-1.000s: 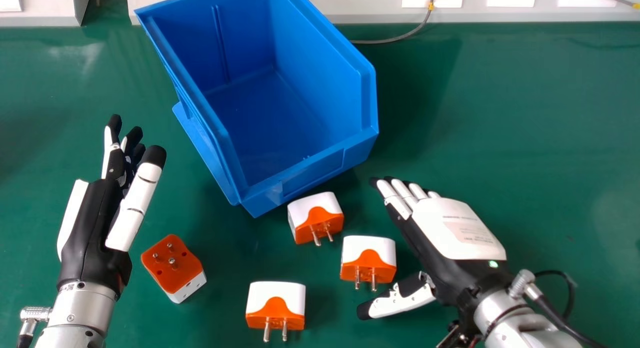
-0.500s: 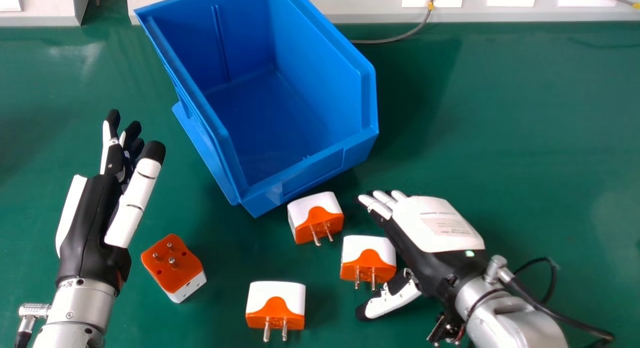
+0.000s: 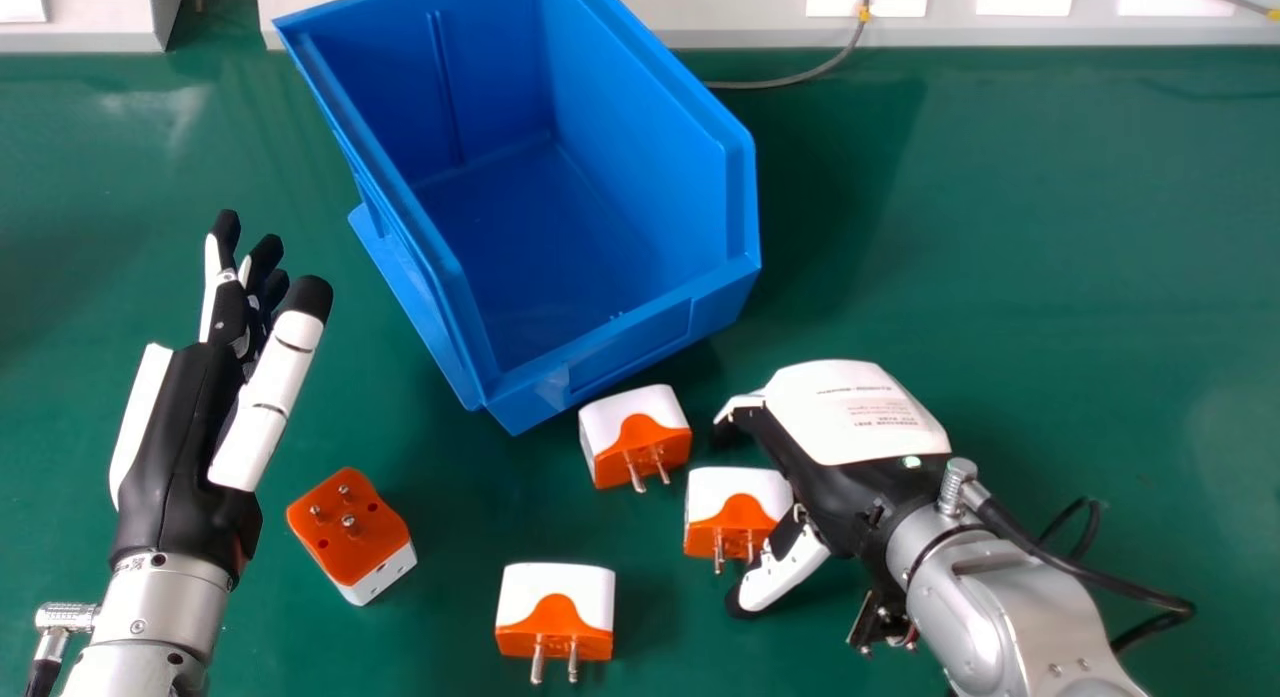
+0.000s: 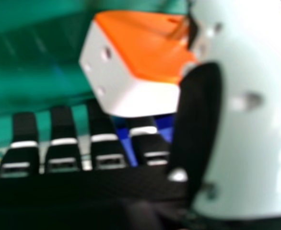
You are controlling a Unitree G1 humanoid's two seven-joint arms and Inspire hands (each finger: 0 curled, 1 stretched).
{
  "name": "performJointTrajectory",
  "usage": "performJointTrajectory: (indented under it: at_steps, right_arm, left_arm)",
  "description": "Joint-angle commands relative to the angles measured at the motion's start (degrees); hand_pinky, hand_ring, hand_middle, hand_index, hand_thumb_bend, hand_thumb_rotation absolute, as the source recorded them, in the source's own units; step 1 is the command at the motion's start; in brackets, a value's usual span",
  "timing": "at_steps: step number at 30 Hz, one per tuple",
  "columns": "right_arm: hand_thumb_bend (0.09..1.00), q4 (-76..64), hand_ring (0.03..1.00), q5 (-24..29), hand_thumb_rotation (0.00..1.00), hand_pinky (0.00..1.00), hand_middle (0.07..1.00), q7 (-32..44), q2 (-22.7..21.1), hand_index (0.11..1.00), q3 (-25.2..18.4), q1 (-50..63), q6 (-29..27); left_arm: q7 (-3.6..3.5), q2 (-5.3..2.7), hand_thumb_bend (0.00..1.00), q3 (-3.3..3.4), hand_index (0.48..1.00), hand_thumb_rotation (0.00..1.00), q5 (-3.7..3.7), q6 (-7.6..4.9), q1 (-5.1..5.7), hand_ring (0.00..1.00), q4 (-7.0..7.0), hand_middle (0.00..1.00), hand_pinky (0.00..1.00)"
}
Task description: Pick all objects and put in blue box
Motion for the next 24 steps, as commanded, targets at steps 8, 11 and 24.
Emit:
performJointTrajectory:
  at_steps: [8, 11, 24]
  right_arm:
    - [0.721, 1.2, 0.816, -0.3, 0.2, 0.76, 0.793, 3.1, -0.3, 0.691, 1.1, -1.3, 1.3]
    - [0.712, 0.9, 0.813, -0.6, 0.2, 0.76, 0.791, 3.5, -0.4, 0.691, 1.1, -1.6, 1.5]
    - [0.622, 2.1, 0.65, -0.4, 0.17, 0.62, 0.644, -1.1, -0.1, 0.606, 0.8, -1.4, 0.6]
  left_arm:
    - [-0.42, 0.38, 0.62, 0.65, 1.0, 0.81, 0.0, -0.86, -0.49, 1.0, -0.99, 1.0, 1.0]
    - [-0.46, 0.38, 0.62, 0.67, 1.0, 0.81, -0.03, -0.66, -0.41, 1.0, -1.5, 1.0, 1.0]
    - [-0.47, 0.47, 0.62, 0.87, 1.0, 0.81, 0.27, -0.93, -0.49, 1.0, -1.44, 1.0, 1.0]
